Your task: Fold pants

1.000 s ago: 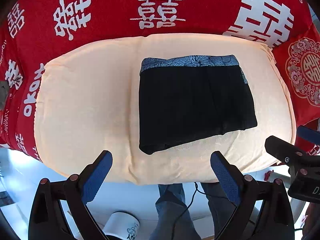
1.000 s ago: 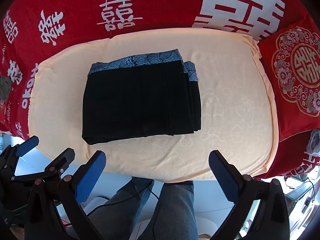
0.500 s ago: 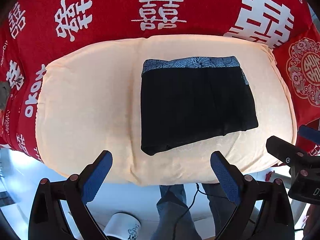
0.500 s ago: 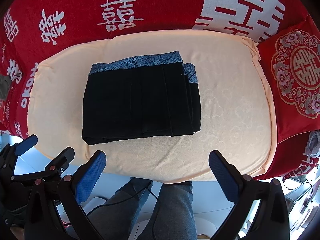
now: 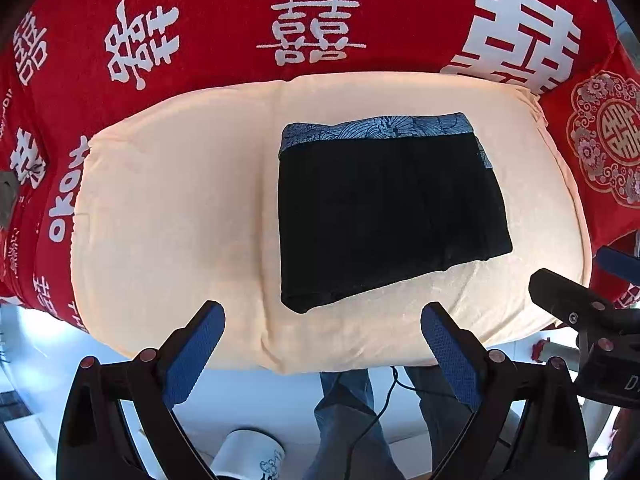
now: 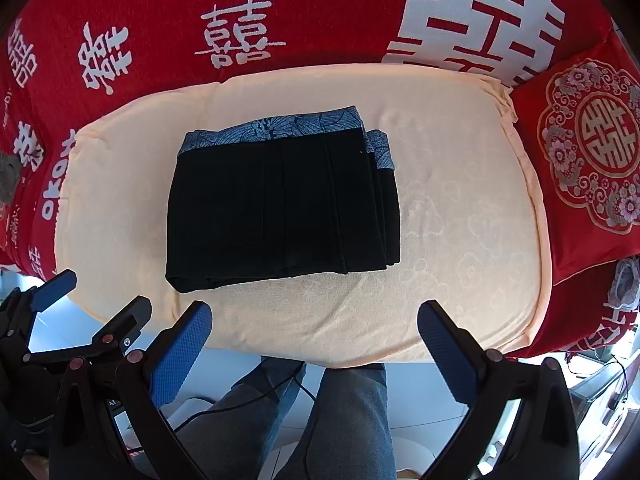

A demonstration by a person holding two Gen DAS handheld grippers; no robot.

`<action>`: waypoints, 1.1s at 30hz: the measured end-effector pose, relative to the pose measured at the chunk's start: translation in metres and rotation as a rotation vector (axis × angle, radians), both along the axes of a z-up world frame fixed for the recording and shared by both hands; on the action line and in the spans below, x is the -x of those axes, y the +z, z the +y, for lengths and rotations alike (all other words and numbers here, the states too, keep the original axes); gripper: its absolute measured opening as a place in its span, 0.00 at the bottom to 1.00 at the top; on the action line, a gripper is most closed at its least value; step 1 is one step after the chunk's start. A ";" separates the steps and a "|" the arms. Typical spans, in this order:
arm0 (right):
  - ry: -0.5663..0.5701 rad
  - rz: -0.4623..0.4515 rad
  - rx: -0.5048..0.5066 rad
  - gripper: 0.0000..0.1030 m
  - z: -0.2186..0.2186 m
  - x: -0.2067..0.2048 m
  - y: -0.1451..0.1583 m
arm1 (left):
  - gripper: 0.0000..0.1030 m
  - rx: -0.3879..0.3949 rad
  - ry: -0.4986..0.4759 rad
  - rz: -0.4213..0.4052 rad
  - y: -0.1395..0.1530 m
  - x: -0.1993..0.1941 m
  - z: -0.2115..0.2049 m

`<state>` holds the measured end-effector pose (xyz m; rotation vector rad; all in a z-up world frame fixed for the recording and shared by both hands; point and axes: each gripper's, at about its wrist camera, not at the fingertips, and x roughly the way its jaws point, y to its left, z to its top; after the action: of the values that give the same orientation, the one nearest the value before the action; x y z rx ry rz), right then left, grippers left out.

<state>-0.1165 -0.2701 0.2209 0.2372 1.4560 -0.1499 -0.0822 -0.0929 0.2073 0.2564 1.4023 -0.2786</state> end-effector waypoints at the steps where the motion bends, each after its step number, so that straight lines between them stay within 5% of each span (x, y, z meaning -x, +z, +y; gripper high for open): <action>1: 0.000 0.000 0.001 1.00 0.000 0.000 0.000 | 0.96 0.003 0.001 -0.001 0.000 0.001 0.000; 33: 0.027 0.000 -0.005 1.00 0.003 -0.003 -0.003 | 0.96 0.008 0.011 -0.014 -0.001 0.005 -0.001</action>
<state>-0.1131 -0.2671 0.2175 0.2216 1.4592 -0.1247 -0.0876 -0.0942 0.2060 0.2433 1.3884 -0.2734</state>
